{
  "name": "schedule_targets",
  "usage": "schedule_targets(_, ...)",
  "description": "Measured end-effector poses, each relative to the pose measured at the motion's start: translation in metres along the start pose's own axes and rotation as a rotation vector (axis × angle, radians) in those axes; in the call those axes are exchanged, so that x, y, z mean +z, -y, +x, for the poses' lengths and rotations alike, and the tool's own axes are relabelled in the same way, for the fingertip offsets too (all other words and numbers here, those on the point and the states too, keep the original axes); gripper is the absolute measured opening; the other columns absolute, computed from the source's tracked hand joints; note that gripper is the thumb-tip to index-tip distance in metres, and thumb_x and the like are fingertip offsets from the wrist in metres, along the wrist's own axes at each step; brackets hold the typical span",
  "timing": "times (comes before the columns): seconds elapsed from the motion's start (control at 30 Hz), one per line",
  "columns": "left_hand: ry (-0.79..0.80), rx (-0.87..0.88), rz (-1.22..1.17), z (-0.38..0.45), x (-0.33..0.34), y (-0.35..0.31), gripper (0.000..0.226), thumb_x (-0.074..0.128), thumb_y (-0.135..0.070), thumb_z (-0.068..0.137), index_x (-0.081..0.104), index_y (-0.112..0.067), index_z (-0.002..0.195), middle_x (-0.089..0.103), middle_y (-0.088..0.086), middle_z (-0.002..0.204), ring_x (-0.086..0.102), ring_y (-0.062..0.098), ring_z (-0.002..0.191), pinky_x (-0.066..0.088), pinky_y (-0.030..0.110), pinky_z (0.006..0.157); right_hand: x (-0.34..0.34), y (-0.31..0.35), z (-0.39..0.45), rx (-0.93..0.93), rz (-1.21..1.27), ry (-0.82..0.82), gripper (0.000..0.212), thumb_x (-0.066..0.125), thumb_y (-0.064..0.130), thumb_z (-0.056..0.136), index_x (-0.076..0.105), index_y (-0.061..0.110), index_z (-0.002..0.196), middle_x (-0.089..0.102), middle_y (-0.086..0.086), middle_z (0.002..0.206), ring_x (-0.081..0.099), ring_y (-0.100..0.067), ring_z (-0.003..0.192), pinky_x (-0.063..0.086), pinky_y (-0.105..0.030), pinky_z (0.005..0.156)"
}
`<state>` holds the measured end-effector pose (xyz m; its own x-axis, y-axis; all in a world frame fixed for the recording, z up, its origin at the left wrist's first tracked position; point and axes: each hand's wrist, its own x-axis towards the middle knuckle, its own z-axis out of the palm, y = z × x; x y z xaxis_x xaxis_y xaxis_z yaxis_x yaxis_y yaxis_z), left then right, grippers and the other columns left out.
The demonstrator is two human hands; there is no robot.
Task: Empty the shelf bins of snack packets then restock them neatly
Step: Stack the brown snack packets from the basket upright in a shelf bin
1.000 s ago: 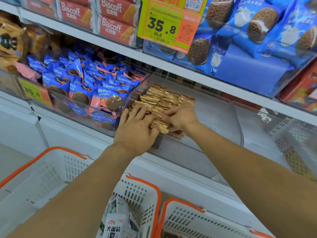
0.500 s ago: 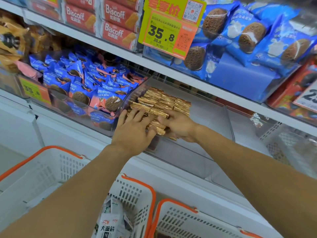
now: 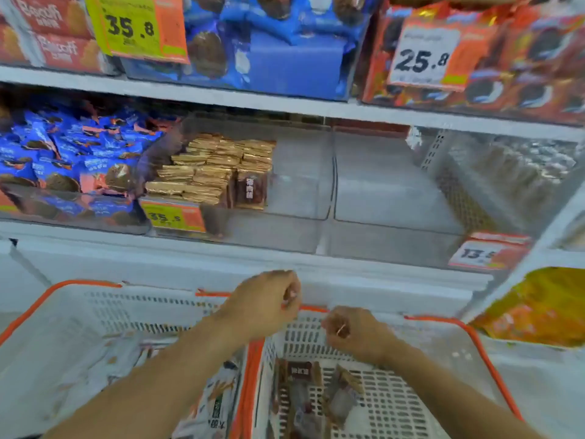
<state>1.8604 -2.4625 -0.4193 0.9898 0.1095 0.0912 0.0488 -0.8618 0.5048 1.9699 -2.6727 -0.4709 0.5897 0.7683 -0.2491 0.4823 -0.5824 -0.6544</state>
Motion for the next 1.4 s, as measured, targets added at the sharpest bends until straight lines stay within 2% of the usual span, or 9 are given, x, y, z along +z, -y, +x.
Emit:
schedule_targets(0.1,0.506,-0.129,0.050,-0.023,0.077,-0.002,0.020,0.057,-0.036,0.097,0.060,-0.017,0.104,0.063,0.000,0.098,0.058,0.018,0.086,0.045,0.030,0.072,0.038,-0.073,-0.020,0.231,-0.087,0.234,0.022,0.083,0.018,0.078,0.070,0.012,0.095,0.071,-0.003,0.092,0.068,-0.014,0.086,0.058,-0.033,0.084)
schedule_targets(0.27,0.761,-0.308,-0.033,-0.055,0.178,0.006,0.033,0.065,-0.038,0.094,0.059,-0.017,0.119,0.060,0.004,0.117,0.059,0.026,0.106,0.050,0.037,0.090,0.084,-0.142,-0.068,0.456,0.045,0.410,0.058,0.091,0.021,0.072,0.063,0.016,0.123,0.063,0.001,0.109,0.062,-0.017,0.100,0.055,-0.034,0.092)
schedule_targets(0.43,1.124,-0.428,0.019,-0.080,0.256,0.020,0.082,0.075,-0.037,0.088,0.030,-0.019,0.154,0.030,0.002,0.160,0.039,0.024,0.141,0.035,0.034,0.115,0.120,-0.181,-0.081,0.546,0.092,0.473,0.067,0.091,0.029,0.073,0.060,0.013,0.131,0.064,-0.005,0.124,0.062,-0.021,0.106,0.050,-0.028,0.086)
schedule_targets(0.63,0.698,-0.435,0.071,-0.077,0.300,0.040,0.085,0.075,-0.037,0.087,0.027,-0.024,0.156,0.026,0.006,0.159,0.036,0.031,0.141,0.038,0.043,0.114,0.151,-0.199,-0.044,0.617,0.176,0.050,0.049,0.074,0.028,0.091,0.055,0.012,0.134,0.060,-0.009,0.125,0.060,-0.023,0.103,0.044,-0.029,0.079)
schedule_targets(0.83,0.653,-0.359,0.197,-0.057,0.325,0.049,0.080,0.079,-0.039,0.083,0.040,-0.019,0.149,0.033,0.005,0.152,0.027,0.034,0.140,0.036,0.045,0.113,0.191,-0.201,0.012,0.746,0.272,-0.126,0.090,0.080,0.039,0.084,0.025,0.022,0.154,0.018,-0.015,0.155,0.037,-0.039,0.136,0.047,-0.045,0.103)
schedule_targets(0.97,0.682,-0.327,0.176,-0.057,0.331,0.047,0.051,0.078,-0.037,0.085,0.060,-0.016,0.127,0.057,0.008,0.131,0.049,0.029,0.123,0.044,0.039,0.098,0.202,-0.203,0.021,0.713,0.283,-0.100,0.097,0.089,0.036,0.073,0.032,0.016,0.148,0.030,-0.015,0.146,0.052,-0.036,0.121,0.051,-0.044,0.099)
schedule_targets(1.13,0.751,-0.346,0.239,-0.062,0.331,0.042,0.042,0.072,-0.044,0.087,0.064,-0.025,0.123,0.054,0.003,0.136,0.039,0.027,0.133,0.028,0.045,0.107,0.185,-0.204,0.024,0.723,0.268,-0.012,0.091,0.097,0.035,0.060,0.049,0.011,0.134,0.053,-0.009,0.132,0.058,-0.026,0.114,0.050,-0.033,0.094)
schedule_targets(1.3,0.439,-0.618,-0.067,-0.049,0.305,0.039,0.028,0.079,-0.040,0.082,0.056,-0.025,0.085,0.063,-0.006,0.087,0.061,0.022,0.093,0.046,0.038,0.090,0.147,-0.213,0.024,0.813,0.431,-0.083,0.085,0.097,0.039,0.059,0.058,0.007,0.127,0.065,-0.006,0.120,0.063,-0.026,0.114,0.052,-0.033,0.092)
schedule_targets(1.4,0.261,-0.717,-0.267,-0.032,0.280,0.024,0.029,0.077,-0.032,0.087,0.059,-0.015,0.104,0.061,-0.006,0.094,0.062,0.020,0.087,0.045,0.030,0.069,0.121,-0.216,0.021,0.802,0.565,-0.154,0.071,0.098,0.036,0.057,0.069,0.008,0.115,0.073,-0.007,0.111,0.070,-0.025,0.101,0.059,-0.044,0.090)
